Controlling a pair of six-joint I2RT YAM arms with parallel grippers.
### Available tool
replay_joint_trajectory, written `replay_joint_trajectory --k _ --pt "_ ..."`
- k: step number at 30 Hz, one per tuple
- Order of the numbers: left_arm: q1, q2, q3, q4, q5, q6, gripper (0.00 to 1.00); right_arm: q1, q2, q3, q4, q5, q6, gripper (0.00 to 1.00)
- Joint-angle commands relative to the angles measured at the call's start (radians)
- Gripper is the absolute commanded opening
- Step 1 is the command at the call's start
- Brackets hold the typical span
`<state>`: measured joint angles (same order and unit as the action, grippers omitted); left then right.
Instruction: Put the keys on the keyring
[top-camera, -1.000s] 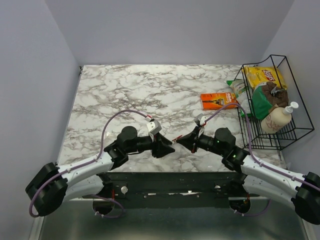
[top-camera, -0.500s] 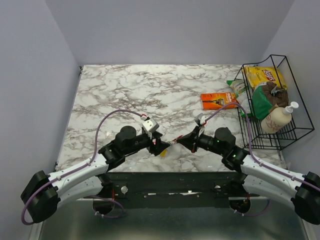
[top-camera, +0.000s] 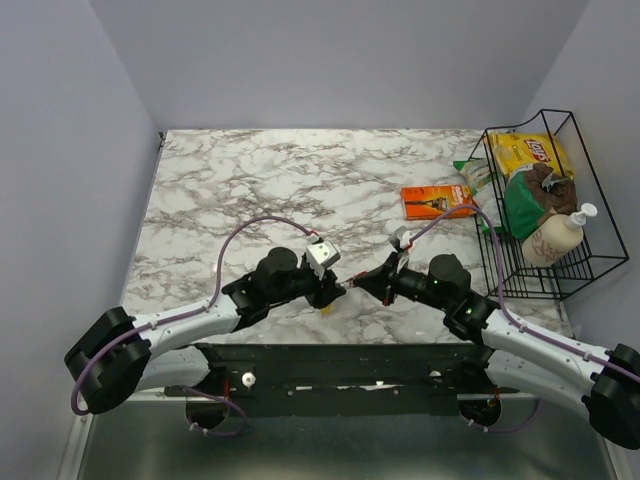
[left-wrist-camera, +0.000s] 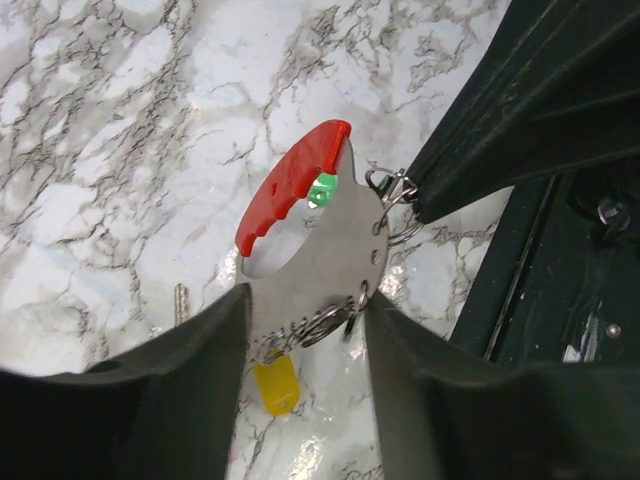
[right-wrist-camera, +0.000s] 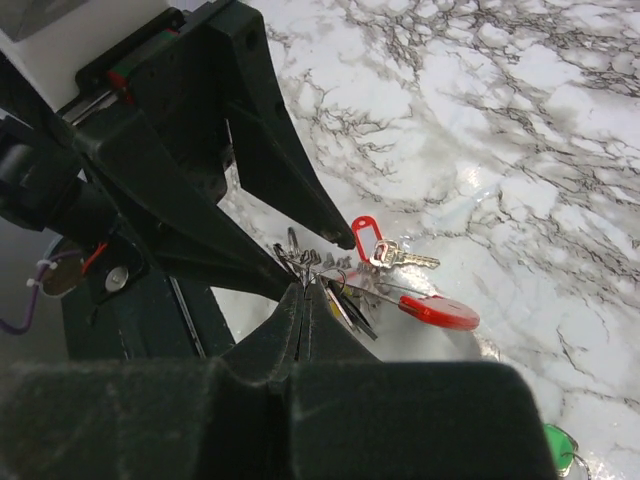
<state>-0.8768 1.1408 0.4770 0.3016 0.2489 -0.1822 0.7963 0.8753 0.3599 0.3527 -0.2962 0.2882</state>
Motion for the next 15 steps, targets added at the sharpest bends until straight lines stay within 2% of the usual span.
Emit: replay_joint_trajectory --k 1,2,4,5,8,15 --pt "-0.016 0.030 0.029 0.090 0.012 0.009 0.41 -0.009 -0.006 0.031 0.026 0.031 0.014 0.01" --pt "-0.017 0.040 0.031 0.093 0.012 0.007 0.32 -0.008 -0.007 0.028 0.029 0.037 0.016 0.01" --pt "-0.027 0.051 0.038 0.094 0.007 0.004 0.23 -0.008 -0.009 0.019 0.043 0.055 0.028 0.01" --pt "-0.028 0.056 0.040 0.096 0.007 0.003 0.15 -0.008 -0.007 0.019 0.046 0.061 0.031 0.01" --pt "-0.043 0.054 0.045 0.099 -0.008 -0.005 0.02 -0.009 -0.006 0.008 0.064 0.094 0.049 0.01" --pt "-0.077 0.033 0.048 0.062 -0.074 0.004 0.00 -0.011 0.028 0.002 0.109 0.098 0.074 0.01"
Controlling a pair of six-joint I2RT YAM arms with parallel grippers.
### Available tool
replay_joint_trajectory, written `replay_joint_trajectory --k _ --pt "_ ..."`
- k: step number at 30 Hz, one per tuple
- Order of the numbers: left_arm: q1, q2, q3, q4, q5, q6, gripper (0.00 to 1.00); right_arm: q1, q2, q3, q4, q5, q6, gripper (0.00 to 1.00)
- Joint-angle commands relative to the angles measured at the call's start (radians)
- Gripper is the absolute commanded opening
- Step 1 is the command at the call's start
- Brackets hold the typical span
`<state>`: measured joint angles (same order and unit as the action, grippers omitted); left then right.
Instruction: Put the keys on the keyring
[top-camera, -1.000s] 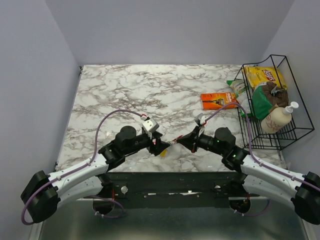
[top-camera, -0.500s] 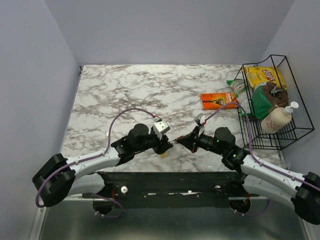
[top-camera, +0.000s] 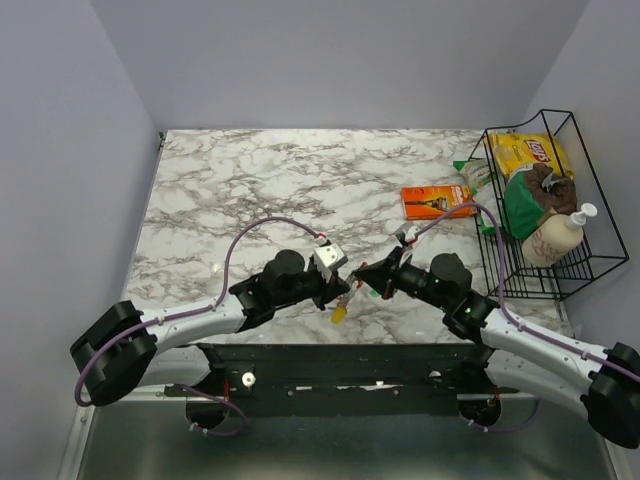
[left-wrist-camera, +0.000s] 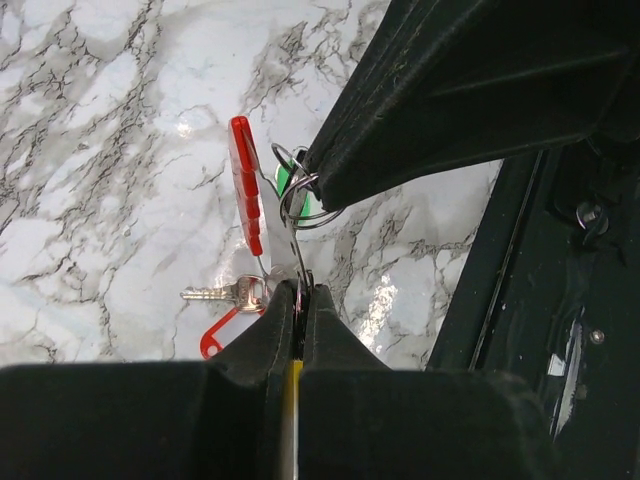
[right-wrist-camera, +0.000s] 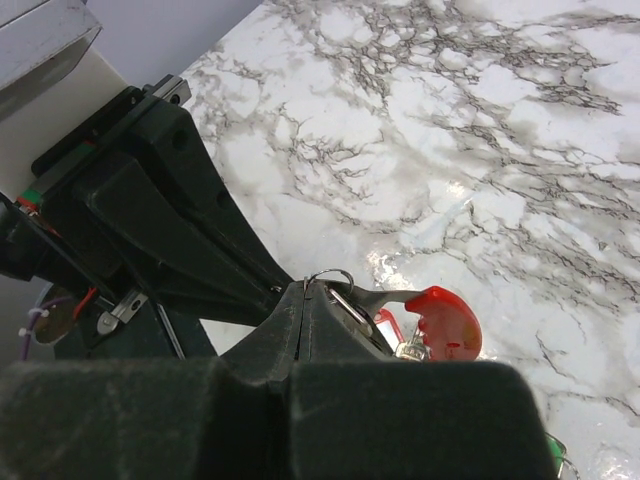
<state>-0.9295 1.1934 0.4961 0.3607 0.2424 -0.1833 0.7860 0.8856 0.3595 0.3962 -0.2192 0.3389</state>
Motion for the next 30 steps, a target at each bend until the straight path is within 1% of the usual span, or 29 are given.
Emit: replay_joint_trajectory --k 1,5,7,9,10,11,12,14,17,18,21,23,24,25,26,27,28,30 --pt "-0.031 -0.023 0.029 0.003 -0.078 0.008 0.00 -0.001 0.021 0.001 0.075 0.021 0.029 0.01" --pt "-0.046 -0.029 0.030 -0.011 -0.097 0.015 0.00 -0.001 0.018 -0.013 0.098 0.032 0.041 0.01" --pt "-0.054 -0.032 0.032 -0.016 -0.094 0.013 0.02 -0.001 0.015 -0.017 0.102 0.032 0.038 0.01" --pt "-0.054 -0.046 0.032 -0.022 -0.092 0.007 0.14 0.001 0.013 -0.019 0.104 0.023 0.034 0.01" --pt "-0.055 -0.055 0.035 -0.026 -0.098 0.005 0.23 0.001 0.013 -0.019 0.104 0.018 0.028 0.01" --pt "-0.054 -0.076 0.036 -0.029 -0.097 0.001 0.33 0.001 0.015 -0.021 0.104 0.014 0.023 0.01" --pt "-0.055 -0.090 0.039 -0.048 -0.098 0.002 0.51 -0.001 0.015 -0.022 0.110 -0.006 0.015 0.01" --pt "-0.054 -0.136 0.044 -0.061 -0.098 0.002 0.64 0.001 0.021 -0.028 0.119 -0.015 0.002 0.01" --pt "-0.051 -0.211 0.041 -0.085 -0.113 0.004 0.69 -0.001 0.027 -0.037 0.139 -0.051 -0.027 0.01" --pt "-0.049 -0.230 0.038 -0.089 -0.118 -0.001 0.72 -0.002 0.035 -0.043 0.147 -0.074 -0.040 0.01" --pt "-0.016 -0.287 0.022 -0.083 -0.101 -0.016 0.76 -0.002 0.042 -0.047 0.156 -0.130 -0.090 0.01" --pt "0.020 -0.311 0.015 -0.075 -0.062 -0.039 0.75 -0.004 0.049 -0.044 0.155 -0.155 -0.126 0.01" --pt "0.067 -0.314 0.010 -0.050 0.019 -0.047 0.68 -0.004 0.047 -0.044 0.156 -0.192 -0.141 0.01" --pt "0.093 -0.316 -0.013 -0.025 0.065 -0.064 0.66 -0.004 0.050 -0.047 0.168 -0.210 -0.162 0.01" --pt "0.124 -0.316 -0.028 0.004 0.128 -0.073 0.65 -0.007 0.052 -0.045 0.171 -0.230 -0.172 0.01" --pt "0.159 -0.314 -0.036 0.038 0.209 -0.085 0.62 -0.007 0.055 -0.041 0.171 -0.250 -0.182 0.01" --pt "0.217 -0.316 -0.060 0.067 0.263 -0.097 0.60 -0.007 0.062 -0.033 0.170 -0.285 -0.198 0.01" --pt "0.268 -0.318 -0.085 0.156 0.332 -0.134 0.57 -0.008 0.072 -0.028 0.167 -0.305 -0.205 0.01"
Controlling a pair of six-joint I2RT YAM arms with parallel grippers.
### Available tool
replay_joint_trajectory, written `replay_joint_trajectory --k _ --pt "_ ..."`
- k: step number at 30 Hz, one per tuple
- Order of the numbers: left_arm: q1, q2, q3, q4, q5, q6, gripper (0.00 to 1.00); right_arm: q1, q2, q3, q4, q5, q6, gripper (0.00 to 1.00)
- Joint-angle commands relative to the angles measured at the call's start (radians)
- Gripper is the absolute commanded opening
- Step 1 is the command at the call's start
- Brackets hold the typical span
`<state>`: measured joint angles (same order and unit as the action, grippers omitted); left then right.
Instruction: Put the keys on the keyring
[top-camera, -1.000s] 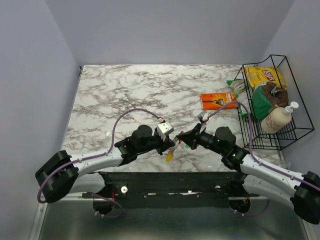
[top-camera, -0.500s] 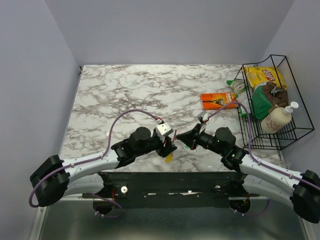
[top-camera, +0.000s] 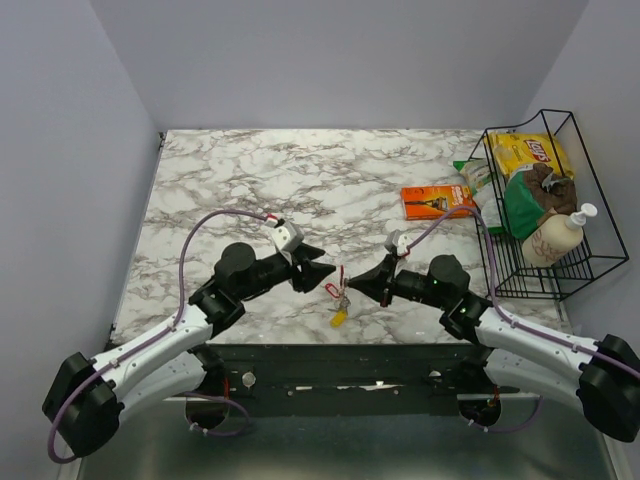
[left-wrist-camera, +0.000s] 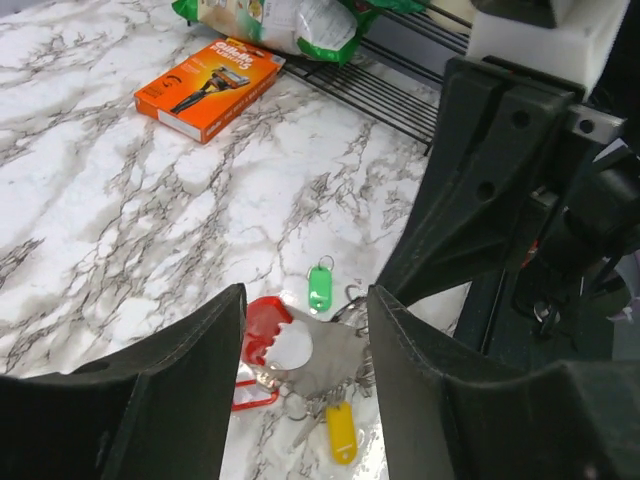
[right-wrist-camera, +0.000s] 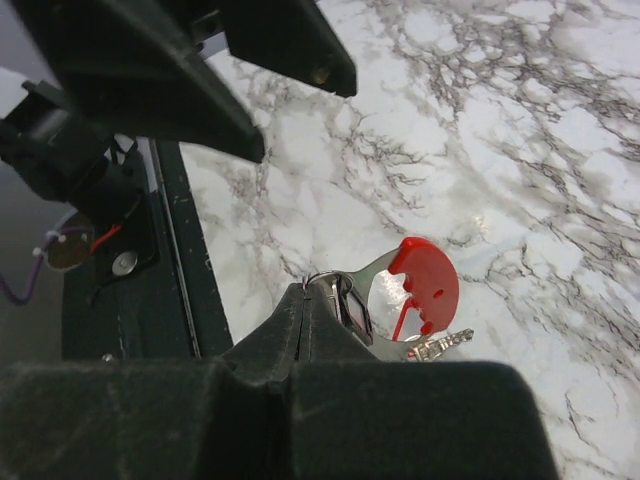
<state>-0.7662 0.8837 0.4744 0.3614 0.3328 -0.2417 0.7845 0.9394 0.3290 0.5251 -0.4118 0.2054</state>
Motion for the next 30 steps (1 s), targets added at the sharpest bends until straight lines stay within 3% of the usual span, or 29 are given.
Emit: replay_joint_trajectory --k 1,4,12,19,30 --pt "0.116 -0.006 -0.081 0.190 0.303 -0.091 0.56 -0.008 0.022 0.004 0.042 -0.133 -0.078 0.01" --pt "0.149 0.017 -0.100 0.298 0.397 -0.125 0.53 -0.011 0.038 0.008 0.053 -0.159 -0.084 0.01" --pt "0.163 0.139 -0.079 0.344 0.560 -0.116 0.52 -0.019 0.042 0.012 0.067 -0.177 -0.093 0.01" --pt "0.163 0.228 -0.066 0.369 0.589 -0.116 0.48 -0.028 0.032 0.016 0.069 -0.182 -0.089 0.01" --pt "0.163 0.306 -0.053 0.419 0.621 -0.134 0.52 -0.033 0.018 0.022 0.069 -0.190 -0.083 0.01"
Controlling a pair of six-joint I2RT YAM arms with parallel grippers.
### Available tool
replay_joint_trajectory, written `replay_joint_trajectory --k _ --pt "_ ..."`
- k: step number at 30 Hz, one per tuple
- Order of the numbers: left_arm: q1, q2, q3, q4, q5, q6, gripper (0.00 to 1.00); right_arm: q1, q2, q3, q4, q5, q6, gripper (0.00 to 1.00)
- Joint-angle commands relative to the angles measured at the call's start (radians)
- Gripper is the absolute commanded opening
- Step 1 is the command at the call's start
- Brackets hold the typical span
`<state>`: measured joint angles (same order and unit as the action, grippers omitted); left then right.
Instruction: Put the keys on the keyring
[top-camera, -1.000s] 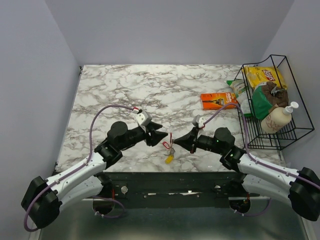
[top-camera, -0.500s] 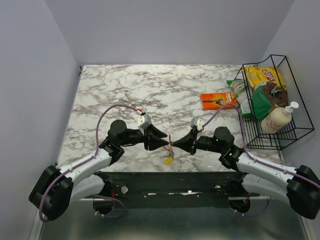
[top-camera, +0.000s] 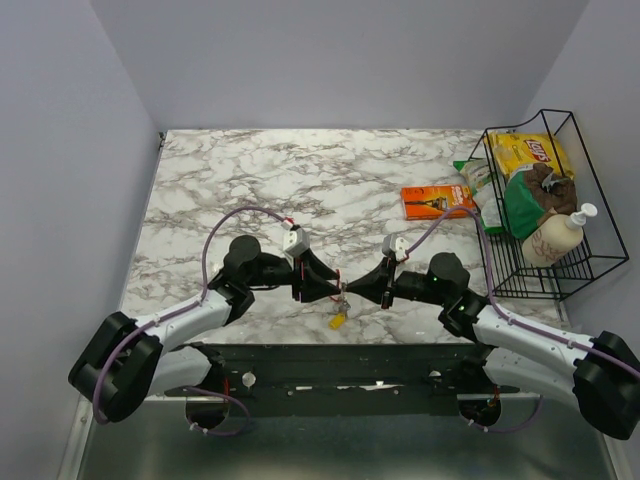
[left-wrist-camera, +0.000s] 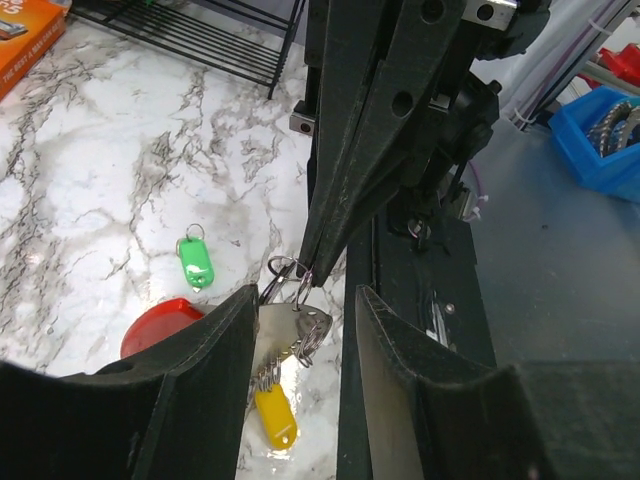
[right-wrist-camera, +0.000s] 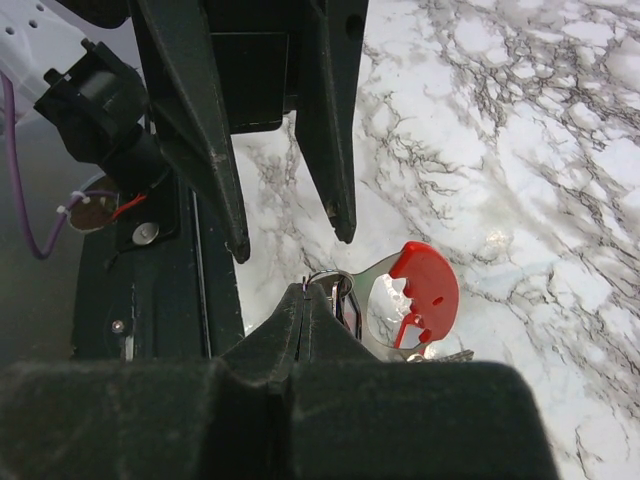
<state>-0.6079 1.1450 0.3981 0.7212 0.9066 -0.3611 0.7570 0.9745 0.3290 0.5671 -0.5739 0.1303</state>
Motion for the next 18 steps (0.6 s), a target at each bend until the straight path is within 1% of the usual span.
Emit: replay_joint_trajectory --k 1,11,15,18 --pt "0.005 0.053 0.030 0.063 0.052 -0.018 0.52 -0.007 -0.019 0.021 0.028 -0.029 -0.006 0.01" --pt "0.002 0.125 0.056 0.096 0.061 -0.024 0.50 -0.010 -0.023 0.021 0.028 -0.029 -0.001 0.01" --pt "0.000 0.148 0.061 0.107 0.069 -0.024 0.45 -0.010 -0.026 0.021 0.028 -0.029 0.000 0.01" --pt "-0.004 0.157 0.062 0.109 0.075 -0.024 0.44 -0.010 -0.031 0.018 0.028 -0.023 0.000 0.01"
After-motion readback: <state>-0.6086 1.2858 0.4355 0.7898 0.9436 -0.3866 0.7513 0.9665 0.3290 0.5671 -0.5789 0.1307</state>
